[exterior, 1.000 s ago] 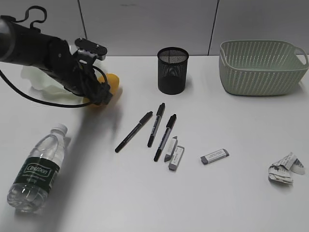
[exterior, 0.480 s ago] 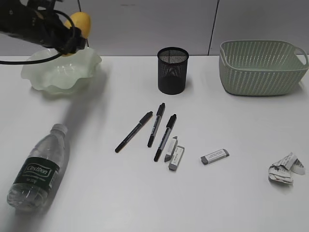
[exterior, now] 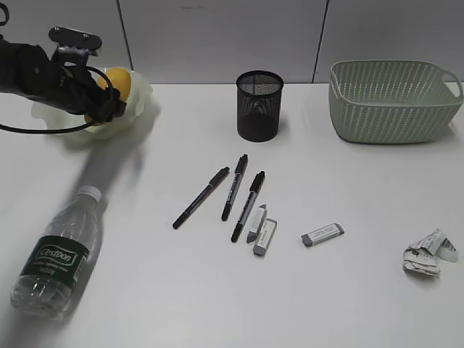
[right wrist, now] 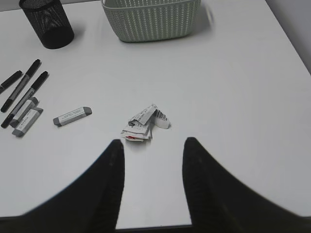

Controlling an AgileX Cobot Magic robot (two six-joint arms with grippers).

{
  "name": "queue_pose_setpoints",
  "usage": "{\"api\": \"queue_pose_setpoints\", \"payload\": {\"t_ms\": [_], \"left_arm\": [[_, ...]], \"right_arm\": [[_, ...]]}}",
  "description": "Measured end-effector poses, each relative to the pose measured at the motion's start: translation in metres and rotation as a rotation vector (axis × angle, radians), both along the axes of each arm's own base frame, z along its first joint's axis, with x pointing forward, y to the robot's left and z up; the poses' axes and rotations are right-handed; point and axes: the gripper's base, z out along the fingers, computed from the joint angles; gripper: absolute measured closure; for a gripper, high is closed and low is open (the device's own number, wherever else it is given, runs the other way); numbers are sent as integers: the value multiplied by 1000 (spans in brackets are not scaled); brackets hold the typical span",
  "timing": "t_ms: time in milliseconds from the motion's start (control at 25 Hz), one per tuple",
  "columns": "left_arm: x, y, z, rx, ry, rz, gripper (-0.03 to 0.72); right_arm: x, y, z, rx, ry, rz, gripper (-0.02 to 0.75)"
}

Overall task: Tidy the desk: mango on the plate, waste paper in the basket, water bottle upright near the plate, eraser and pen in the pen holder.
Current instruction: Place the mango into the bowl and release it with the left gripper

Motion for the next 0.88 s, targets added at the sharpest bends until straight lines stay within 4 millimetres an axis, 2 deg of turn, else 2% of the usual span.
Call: {"api": "queue_pose_setpoints", "payload": {"t_ms": [200,440,680,880], "left_arm": [[-8,-1,-8,20,113,-5,153],[-19,-15,-14,37,230,-35,153],[-29,-33,-2,38,247,-76,153],[-32,-35,-1,41,280,-79,154]], "right_arm": [[0,0,0,0,-1,0,409],[0,0,0,0,-1,0,409],[0,0,0,0,-1,0,409],[0,0,0,0,-1,0,409]]}}
